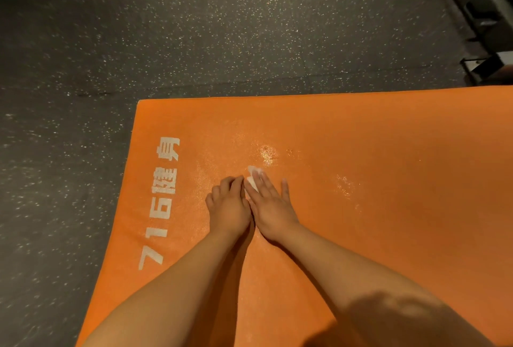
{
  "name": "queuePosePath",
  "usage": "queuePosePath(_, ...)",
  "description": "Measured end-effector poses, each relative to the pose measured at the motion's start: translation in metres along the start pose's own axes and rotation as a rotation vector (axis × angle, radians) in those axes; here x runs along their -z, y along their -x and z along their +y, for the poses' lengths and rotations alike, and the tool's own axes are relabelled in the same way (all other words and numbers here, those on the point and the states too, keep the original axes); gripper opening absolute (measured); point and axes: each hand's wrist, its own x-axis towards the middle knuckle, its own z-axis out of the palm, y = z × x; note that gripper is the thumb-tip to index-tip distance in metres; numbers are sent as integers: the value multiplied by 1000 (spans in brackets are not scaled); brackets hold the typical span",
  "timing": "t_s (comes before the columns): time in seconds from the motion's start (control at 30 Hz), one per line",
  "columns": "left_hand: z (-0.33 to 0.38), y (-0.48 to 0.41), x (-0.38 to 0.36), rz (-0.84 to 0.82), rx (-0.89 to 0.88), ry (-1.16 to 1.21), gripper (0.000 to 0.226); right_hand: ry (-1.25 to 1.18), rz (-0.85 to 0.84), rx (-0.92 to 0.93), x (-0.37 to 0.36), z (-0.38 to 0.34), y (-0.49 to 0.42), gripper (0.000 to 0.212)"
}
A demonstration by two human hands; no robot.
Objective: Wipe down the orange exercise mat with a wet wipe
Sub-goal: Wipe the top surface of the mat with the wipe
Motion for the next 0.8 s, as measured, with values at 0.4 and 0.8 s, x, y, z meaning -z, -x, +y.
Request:
queuePosePath(0.4, -5, -33, -16, 34, 21, 25, 54, -62, 84, -195, 20, 13, -63, 61)
queuePosePath(0.8, -9, -33, -13, -11, 13, 6, 56, -37, 189, -427, 26, 46, -54, 76)
